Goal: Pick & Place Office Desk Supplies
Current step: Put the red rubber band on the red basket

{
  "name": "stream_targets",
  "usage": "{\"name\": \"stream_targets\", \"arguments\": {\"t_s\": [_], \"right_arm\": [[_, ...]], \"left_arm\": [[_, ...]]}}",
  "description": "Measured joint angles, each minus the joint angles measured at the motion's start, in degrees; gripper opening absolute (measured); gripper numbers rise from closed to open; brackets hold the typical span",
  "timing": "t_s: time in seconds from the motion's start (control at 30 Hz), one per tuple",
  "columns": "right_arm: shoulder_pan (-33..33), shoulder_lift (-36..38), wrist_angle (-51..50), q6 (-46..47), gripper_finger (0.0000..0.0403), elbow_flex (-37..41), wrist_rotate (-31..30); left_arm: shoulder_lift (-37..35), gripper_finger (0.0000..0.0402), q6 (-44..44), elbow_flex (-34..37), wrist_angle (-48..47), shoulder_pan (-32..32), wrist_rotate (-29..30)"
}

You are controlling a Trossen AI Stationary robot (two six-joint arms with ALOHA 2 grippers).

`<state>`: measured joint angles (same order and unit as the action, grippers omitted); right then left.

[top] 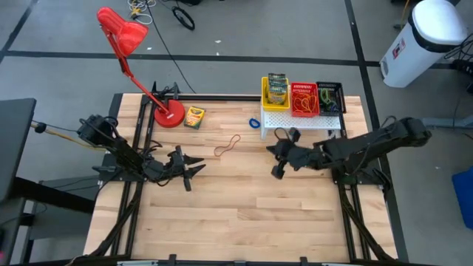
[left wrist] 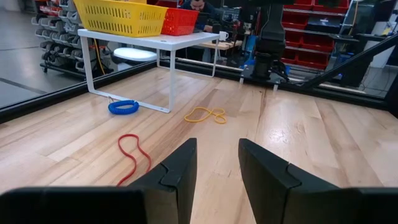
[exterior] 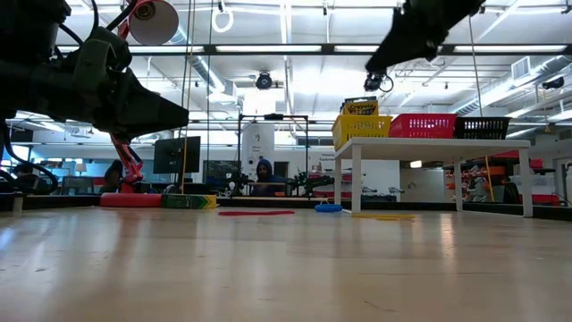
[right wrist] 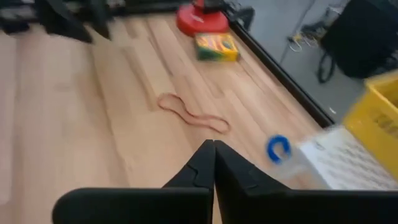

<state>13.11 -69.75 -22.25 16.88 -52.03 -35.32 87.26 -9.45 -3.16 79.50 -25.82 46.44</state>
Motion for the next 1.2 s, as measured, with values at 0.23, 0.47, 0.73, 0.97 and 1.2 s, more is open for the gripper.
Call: {"name": "stream_targets", "arguments": {"t_s": [0.23, 0.47, 0.73, 0.97, 1.2], "right_arm": [[2.1, -5.2, 9.1, -1.5, 0.001, 0.0, 0.0], [4.3, -13.8, 9.5, 8.4, 0.0012, 0.0, 0.2], [7.6, -20.8, -4.8, 34.3, 0.0019, 0.0, -5.4], [4.4, -27.3, 5.4, 36.6, 0.0031, 0.0, -4.8], [2.1, -33.1, 32.7, 29.6, 0.0034, 0.0, 1.2]], "left_arm": [[0.0, 0.0125, 0.0, 0.0, 0.0, 0.0, 0.0], [0.0, 0.0125, 0.0, 0.0, 0.0, 0.0, 0.0], [0.0, 0.0125, 0.0, 0.0, 0.0, 0.0, 0.0], [0.0, 0.0125, 0.0, 0.0, 0.0, 0.0, 0.0], [0.0, 0.0125, 0.0, 0.0, 0.0, 0.0, 0.0]]}}
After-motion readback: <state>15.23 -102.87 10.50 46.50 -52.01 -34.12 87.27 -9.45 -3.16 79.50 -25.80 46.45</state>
